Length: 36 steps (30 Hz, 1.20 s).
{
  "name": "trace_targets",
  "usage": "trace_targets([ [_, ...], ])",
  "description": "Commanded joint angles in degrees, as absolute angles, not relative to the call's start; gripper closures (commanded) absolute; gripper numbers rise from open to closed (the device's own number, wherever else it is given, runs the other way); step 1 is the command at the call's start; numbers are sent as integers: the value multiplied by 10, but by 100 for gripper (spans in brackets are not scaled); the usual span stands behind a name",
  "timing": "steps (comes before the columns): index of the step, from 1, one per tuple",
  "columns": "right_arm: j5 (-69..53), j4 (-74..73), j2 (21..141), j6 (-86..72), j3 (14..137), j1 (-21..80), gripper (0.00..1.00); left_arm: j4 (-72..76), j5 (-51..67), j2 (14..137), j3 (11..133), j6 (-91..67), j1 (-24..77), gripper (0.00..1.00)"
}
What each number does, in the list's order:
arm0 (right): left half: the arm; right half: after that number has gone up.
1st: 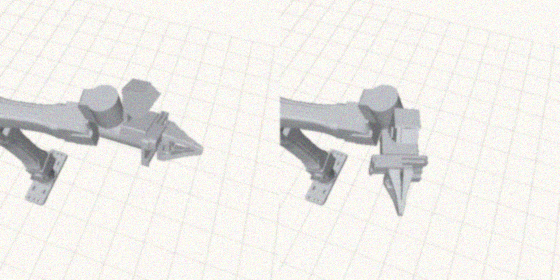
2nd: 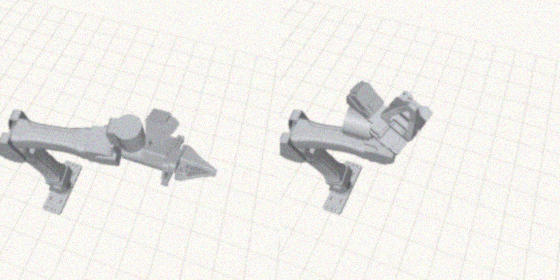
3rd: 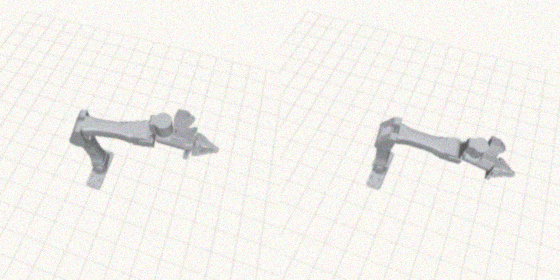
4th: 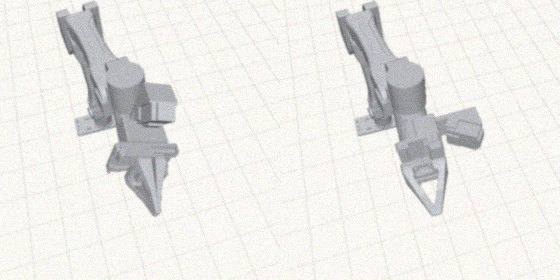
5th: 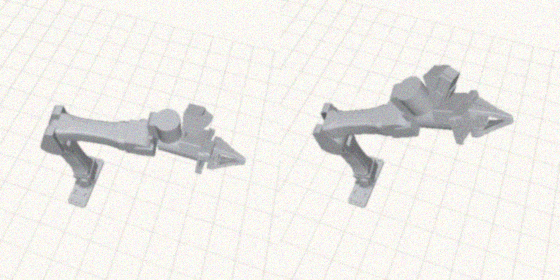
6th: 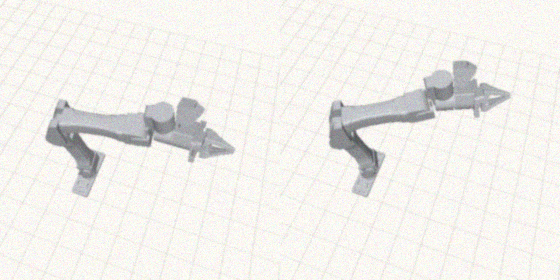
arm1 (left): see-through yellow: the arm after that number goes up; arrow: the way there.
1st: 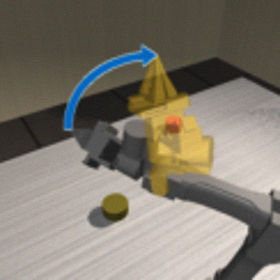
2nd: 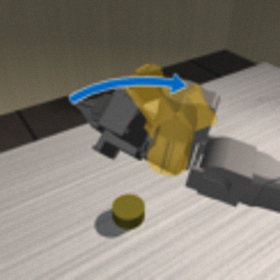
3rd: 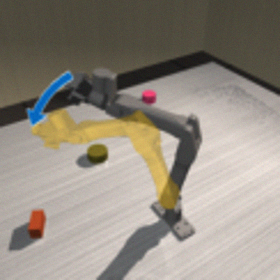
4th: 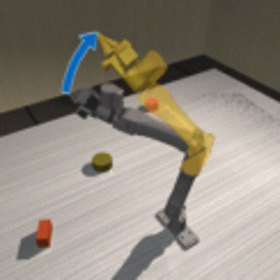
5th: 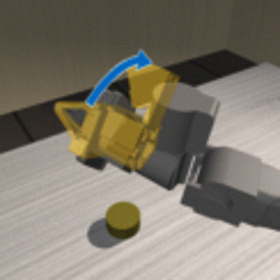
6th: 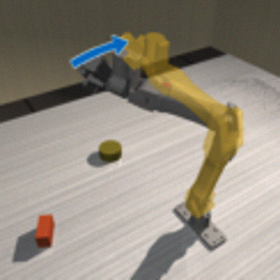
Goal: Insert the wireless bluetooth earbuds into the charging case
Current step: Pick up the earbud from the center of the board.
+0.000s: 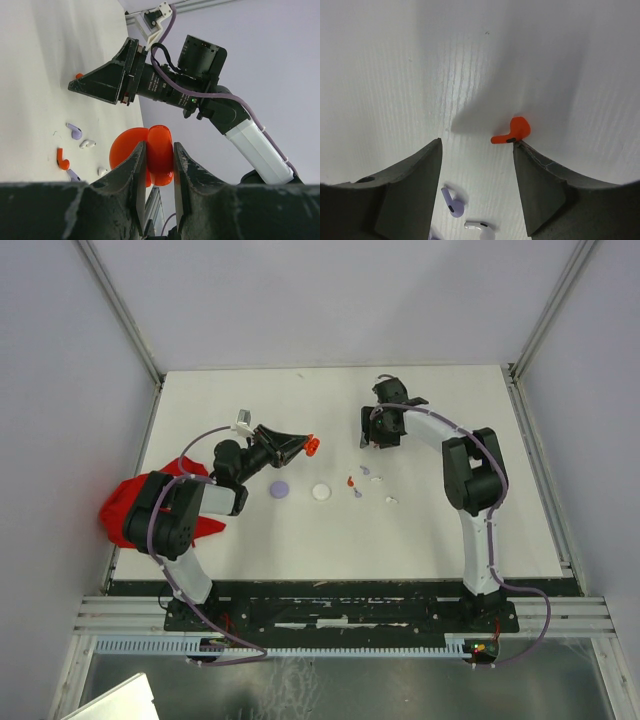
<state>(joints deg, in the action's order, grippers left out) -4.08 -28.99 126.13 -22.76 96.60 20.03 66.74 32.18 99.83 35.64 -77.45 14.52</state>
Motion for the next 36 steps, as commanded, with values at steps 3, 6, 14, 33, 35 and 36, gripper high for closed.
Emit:
trace_targets([
  [3, -40, -278, 1291, -237, 1010, 194, 33, 707, 333, 1002, 373, -794, 142, 97],
  [6, -30, -278, 1297, -239, 1017, 193, 33, 706, 332, 1002, 371, -794, 142, 97],
  [14, -9, -289, 1300, -233, 1027, 192, 33, 707, 332, 1004, 370, -794, 142, 97],
  [33, 45, -362, 1344, -136, 1086, 200, 46, 728, 333, 1013, 361, -804, 142, 97],
  [35, 46, -364, 1348, -134, 1089, 202, 48, 729, 333, 1015, 361, -805, 142, 97],
  [36, 47, -365, 1350, -133, 1091, 203, 49, 729, 333, 1014, 361, -805, 142, 97],
])
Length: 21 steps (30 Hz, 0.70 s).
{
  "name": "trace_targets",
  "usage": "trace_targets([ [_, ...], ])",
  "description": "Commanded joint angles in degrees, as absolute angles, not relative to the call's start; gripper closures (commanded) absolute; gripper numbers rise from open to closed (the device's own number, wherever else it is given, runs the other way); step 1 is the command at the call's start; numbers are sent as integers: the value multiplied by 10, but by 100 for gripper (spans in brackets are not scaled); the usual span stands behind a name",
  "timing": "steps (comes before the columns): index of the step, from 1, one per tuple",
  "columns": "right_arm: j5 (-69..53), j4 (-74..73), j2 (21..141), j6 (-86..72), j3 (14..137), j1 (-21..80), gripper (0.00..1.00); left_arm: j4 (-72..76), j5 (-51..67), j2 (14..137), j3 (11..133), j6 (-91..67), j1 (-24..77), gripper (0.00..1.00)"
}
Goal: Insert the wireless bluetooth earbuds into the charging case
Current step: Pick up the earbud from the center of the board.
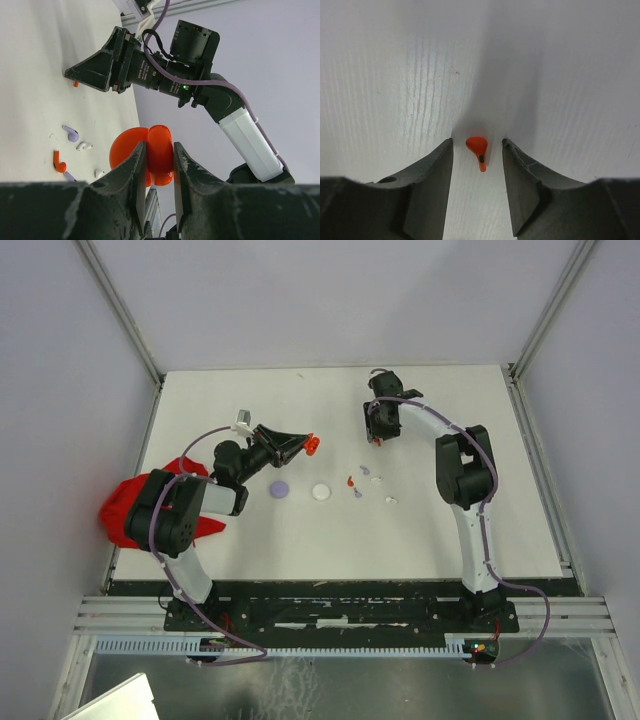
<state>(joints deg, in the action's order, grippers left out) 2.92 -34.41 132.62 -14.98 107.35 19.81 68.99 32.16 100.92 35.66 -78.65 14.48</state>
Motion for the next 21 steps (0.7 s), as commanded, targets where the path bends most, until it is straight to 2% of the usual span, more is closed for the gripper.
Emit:
trace_targets([
  [1, 47, -366, 1353, -133, 1093, 204, 50, 729, 334, 1015, 362, -805, 142, 97],
  [21, 54, -388, 1367, -128, 1109, 216, 66, 736, 336, 1019, 359, -808, 142, 97],
])
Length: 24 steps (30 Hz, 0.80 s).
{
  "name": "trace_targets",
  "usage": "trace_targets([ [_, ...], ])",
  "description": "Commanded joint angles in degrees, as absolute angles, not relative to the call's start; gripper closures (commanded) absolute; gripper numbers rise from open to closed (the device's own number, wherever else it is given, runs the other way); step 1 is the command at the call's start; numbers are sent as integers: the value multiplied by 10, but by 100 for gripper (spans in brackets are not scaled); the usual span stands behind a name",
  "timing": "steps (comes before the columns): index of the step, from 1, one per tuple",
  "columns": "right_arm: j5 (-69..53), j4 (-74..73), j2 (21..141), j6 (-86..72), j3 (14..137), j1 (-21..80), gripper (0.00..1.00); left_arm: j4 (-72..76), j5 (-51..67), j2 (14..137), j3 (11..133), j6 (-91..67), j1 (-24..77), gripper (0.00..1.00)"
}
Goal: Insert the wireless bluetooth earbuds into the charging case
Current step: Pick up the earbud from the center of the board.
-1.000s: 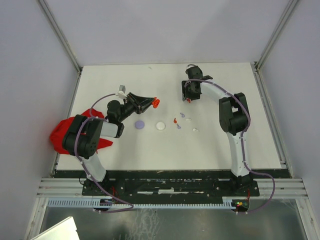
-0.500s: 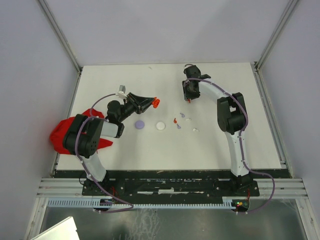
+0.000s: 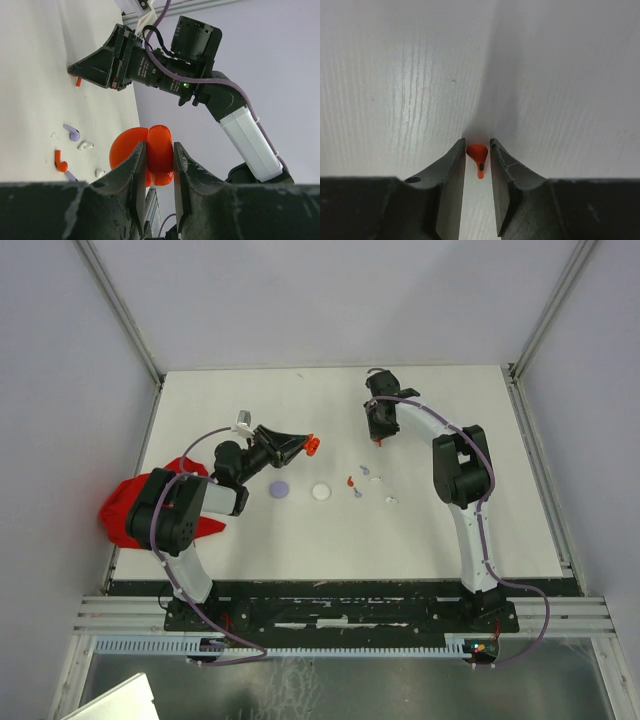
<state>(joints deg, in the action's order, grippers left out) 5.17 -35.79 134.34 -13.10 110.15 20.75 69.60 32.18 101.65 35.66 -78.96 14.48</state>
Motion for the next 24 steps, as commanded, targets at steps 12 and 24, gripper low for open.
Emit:
trace_targets([
  [12, 67, -391, 1362, -130, 1114, 217, 86, 743, 335, 1021, 356, -811, 142, 97],
  [24, 46, -317, 1288, -121, 1056, 218, 94, 755, 333, 1024, 351, -819, 141, 97],
])
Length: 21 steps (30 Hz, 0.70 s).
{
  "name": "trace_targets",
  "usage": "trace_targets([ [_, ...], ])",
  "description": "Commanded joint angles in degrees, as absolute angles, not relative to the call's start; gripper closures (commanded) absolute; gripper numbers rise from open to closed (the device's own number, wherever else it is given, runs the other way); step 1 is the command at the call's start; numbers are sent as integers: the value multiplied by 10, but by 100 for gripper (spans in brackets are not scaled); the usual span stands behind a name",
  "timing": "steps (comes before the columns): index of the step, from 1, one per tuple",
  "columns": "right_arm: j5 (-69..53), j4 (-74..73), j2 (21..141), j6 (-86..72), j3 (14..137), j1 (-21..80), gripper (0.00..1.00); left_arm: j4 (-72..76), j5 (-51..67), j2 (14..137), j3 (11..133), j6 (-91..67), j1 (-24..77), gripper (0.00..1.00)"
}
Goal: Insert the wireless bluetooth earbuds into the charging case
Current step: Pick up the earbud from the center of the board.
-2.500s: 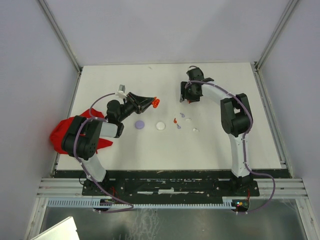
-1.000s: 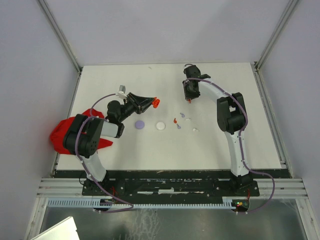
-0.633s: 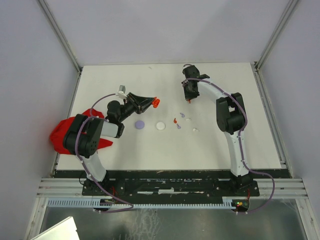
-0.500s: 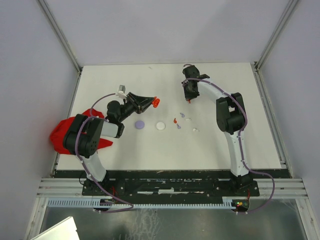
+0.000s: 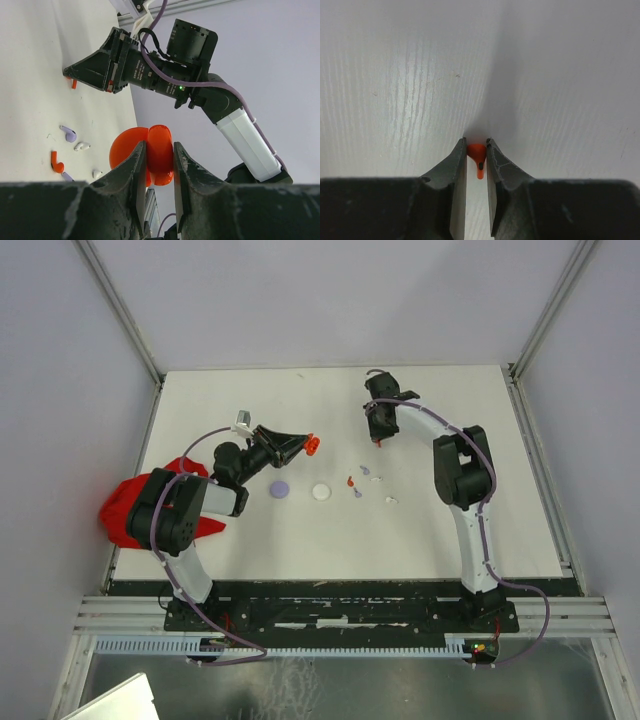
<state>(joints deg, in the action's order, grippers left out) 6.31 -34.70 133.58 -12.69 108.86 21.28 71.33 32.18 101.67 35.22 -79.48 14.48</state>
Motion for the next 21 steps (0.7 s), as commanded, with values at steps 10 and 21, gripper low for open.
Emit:
trace_targets([
  [10, -42, -179, 1152, -119, 942, 218, 98, 768, 342, 1034, 358, -840, 141, 97],
  [21, -205, 86, 979, -144, 743, 218, 98, 763, 356, 1065, 396, -898, 143, 97],
])
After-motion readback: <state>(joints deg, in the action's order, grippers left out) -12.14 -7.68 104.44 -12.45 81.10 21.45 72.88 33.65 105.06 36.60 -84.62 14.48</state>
